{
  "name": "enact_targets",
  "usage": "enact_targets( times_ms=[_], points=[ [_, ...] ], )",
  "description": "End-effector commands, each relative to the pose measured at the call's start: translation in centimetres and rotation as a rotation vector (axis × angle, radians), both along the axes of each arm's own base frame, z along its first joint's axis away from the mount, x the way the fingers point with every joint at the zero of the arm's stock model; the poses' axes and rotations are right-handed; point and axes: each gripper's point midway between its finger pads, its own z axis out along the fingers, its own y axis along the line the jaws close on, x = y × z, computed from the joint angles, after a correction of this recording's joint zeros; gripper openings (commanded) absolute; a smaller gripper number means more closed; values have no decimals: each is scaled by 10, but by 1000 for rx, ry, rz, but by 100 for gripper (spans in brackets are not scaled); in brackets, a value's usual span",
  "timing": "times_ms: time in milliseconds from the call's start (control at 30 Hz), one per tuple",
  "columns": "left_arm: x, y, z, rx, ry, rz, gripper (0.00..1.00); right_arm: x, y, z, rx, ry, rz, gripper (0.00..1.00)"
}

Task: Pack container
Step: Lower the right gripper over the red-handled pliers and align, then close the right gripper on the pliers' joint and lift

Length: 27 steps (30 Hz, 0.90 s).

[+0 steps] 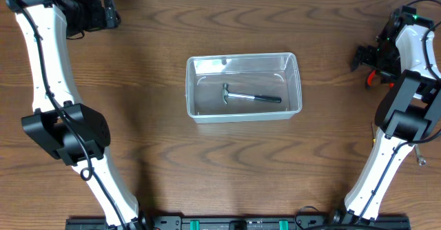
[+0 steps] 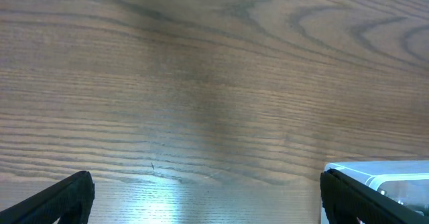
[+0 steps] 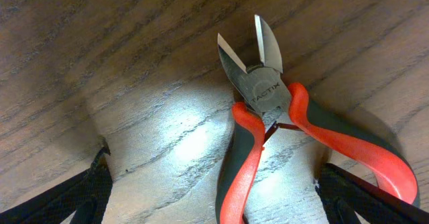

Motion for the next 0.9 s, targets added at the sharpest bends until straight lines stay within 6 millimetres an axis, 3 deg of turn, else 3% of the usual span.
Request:
enact_targets(
  times_ms=[0,267,500,867],
  points=[
    [1,1,8,-4,-20,1,98,-8,-1,-17,-2,43,11,99],
    [1,1,8,-4,-20,1,98,-8,-4,-17,-5,38,-23,64],
    [1,1,8,-4,-20,1,98,-12,-10,-17,-1,45,-48,46],
    [1,1,8,-4,-20,1,98,-15,-12,-17,2,51,-69,8]
  ],
)
